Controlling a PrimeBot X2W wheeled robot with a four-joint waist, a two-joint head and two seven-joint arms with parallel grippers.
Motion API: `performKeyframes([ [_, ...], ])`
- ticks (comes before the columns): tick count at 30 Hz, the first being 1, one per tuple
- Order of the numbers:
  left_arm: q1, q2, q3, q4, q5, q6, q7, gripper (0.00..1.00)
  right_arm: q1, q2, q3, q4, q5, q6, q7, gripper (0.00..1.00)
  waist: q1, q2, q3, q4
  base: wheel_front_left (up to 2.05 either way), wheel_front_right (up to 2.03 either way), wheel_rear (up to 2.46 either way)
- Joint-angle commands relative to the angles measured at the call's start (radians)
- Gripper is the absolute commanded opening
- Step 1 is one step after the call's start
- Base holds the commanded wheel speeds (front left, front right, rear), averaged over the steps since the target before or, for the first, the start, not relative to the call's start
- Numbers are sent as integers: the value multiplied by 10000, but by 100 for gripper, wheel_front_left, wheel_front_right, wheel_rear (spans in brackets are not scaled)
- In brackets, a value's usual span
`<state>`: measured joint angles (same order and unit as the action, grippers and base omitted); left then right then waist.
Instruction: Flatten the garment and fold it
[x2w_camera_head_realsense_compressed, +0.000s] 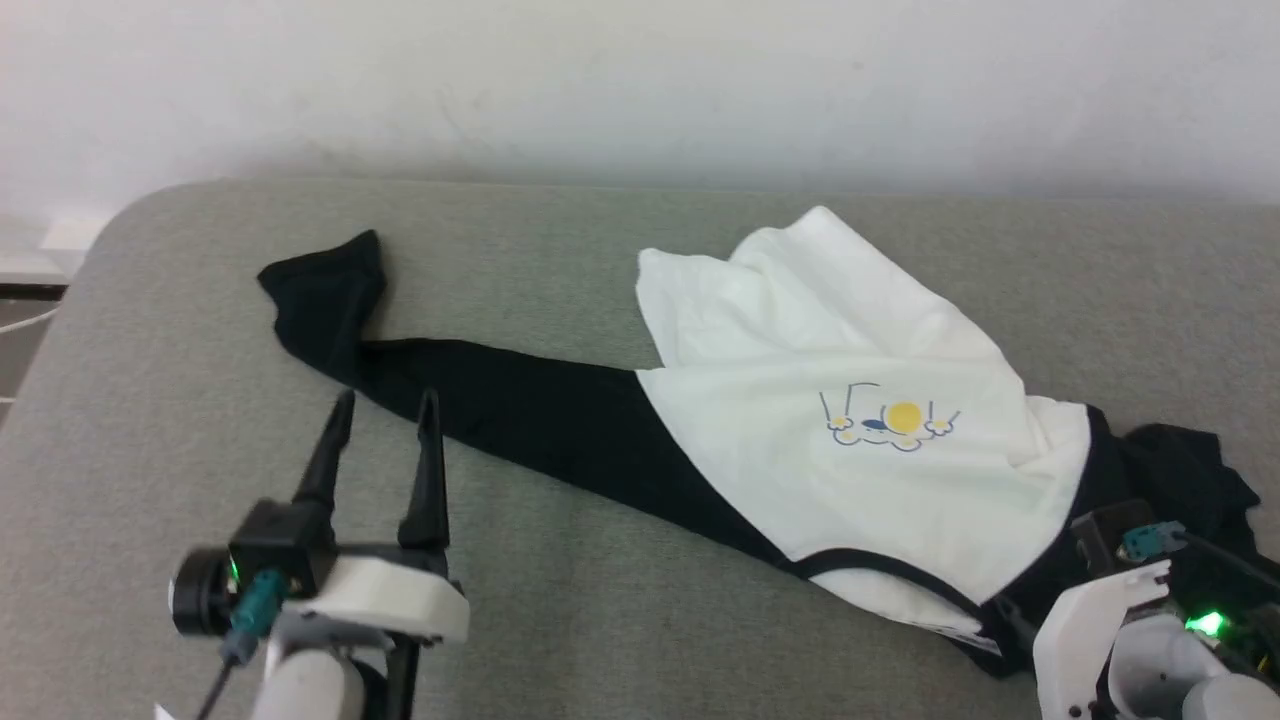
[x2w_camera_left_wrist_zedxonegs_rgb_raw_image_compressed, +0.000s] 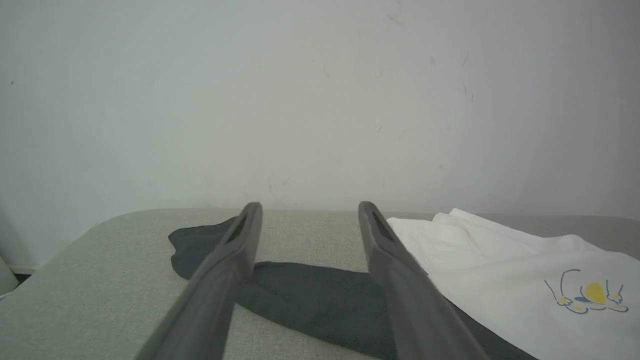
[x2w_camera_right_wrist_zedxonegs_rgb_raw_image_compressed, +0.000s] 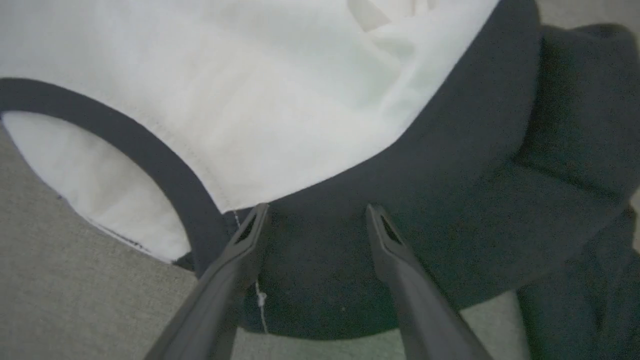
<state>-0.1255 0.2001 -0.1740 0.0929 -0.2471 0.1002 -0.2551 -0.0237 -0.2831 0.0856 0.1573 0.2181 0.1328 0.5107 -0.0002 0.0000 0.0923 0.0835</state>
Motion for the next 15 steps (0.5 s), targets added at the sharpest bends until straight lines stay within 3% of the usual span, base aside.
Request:
performKeyframes([
  [1, 272, -127, -15, -100, -87, 96, -31, 100, 28, 14, 32, 266, 120, -21, 145, 100, 2, 0, -226, 424, 0, 0, 0],
  [3, 571, -271, -91, -95, -155, 131, -36, 100, 3, 18, 178, 719, 250, -21, 383, 100, 2, 0, -243, 558, 0, 0, 0],
  [4, 665, -322, -132, -75, -166, 138, -38, 100, -15, 31, 275, 907, 331, -21, 454, 65, 2, 0, -249, 618, 0, 0, 0],
  [5, 731, -369, -166, -49, -185, 135, -40, 100, -36, 82, 353, 1053, 441, -21, 486, 1, 2, 0, -260, 665, 0, 0, 0],
  [10, 874, -419, -226, 91, -203, 145, -48, 100, -112, 233, 1229, 1050, 1126, -21, 531, 0, 2, 0, -407, 699, 0, 0, 0],
  [15, 941, -305, -133, 193, -231, 161, -52, 100, -103, 358, 2573, -66, 2226, -21, 940, 0, 2, 0, -685, 378, 0, 0, 0],
])
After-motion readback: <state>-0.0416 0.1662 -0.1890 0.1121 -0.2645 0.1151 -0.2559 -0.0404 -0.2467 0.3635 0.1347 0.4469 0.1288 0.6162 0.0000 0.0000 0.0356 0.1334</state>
